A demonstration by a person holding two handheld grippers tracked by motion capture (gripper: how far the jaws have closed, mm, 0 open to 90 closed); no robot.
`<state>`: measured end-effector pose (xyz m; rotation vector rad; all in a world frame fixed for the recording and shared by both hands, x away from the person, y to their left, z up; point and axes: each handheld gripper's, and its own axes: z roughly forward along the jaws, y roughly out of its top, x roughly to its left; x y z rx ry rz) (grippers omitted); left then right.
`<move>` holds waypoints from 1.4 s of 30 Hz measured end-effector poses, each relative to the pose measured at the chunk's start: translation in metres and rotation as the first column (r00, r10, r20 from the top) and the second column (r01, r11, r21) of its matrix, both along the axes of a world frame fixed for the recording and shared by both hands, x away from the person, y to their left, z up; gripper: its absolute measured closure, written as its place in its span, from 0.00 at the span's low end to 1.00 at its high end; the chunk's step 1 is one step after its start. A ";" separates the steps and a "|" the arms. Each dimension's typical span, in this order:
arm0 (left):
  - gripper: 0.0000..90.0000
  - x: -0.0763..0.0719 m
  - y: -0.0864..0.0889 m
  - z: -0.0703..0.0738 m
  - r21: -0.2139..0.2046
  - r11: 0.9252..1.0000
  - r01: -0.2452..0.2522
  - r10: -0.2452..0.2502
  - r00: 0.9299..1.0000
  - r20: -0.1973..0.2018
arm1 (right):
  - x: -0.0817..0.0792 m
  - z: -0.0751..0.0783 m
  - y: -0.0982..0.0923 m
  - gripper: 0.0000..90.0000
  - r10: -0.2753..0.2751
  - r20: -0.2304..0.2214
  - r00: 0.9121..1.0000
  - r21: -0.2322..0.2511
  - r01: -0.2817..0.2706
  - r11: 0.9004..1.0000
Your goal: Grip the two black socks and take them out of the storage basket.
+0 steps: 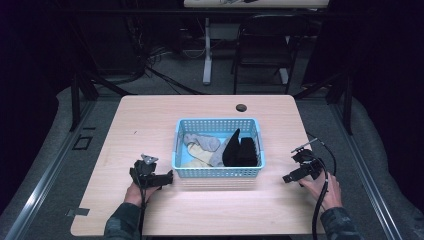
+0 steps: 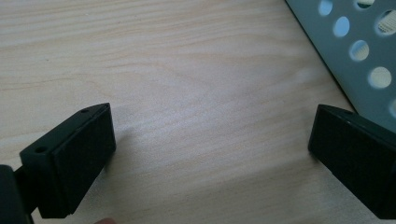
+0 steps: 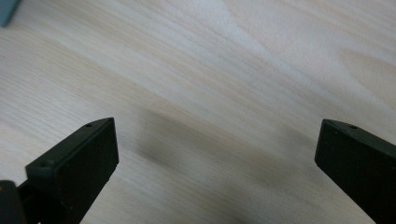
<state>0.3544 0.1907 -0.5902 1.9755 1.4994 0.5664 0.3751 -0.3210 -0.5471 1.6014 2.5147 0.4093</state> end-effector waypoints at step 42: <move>0.01 0.001 0.000 0.000 0.005 1.000 0.011 -0.011 1.000 -0.002 | 0.011 0.099 0.053 0.00 0.114 0.170 0.979 0.158 -0.141 0.977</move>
